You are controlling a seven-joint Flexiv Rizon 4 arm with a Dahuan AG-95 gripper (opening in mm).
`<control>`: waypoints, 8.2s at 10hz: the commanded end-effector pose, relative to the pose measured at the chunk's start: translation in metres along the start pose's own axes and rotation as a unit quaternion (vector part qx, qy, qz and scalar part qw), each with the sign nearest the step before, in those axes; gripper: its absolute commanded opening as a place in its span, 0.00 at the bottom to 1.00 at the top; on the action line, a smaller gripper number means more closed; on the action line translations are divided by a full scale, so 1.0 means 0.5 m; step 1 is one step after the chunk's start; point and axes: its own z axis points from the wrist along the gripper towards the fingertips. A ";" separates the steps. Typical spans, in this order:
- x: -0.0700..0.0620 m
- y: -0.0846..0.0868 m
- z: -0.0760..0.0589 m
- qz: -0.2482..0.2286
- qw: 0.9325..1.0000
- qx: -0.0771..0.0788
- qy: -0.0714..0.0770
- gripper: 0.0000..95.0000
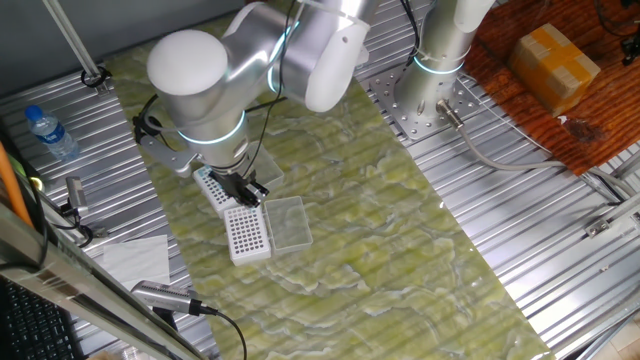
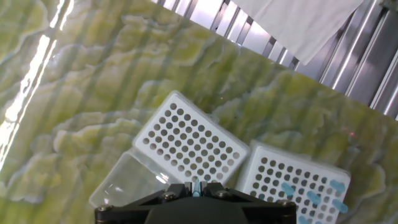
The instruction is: Transfer all medium pipette tips from one holder to another
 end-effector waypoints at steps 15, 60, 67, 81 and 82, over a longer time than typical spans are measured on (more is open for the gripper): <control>0.002 0.005 0.028 -0.009 1.000 0.008 -0.010 0.00; 0.001 -0.066 -0.091 -0.031 0.999 -0.020 0.014 0.00; -0.030 0.024 -0.060 0.055 0.998 -0.032 0.004 0.00; -0.021 0.042 -0.007 0.056 0.998 -0.024 -0.009 0.00; -0.021 0.042 -0.007 0.056 0.998 -0.024 -0.009 0.00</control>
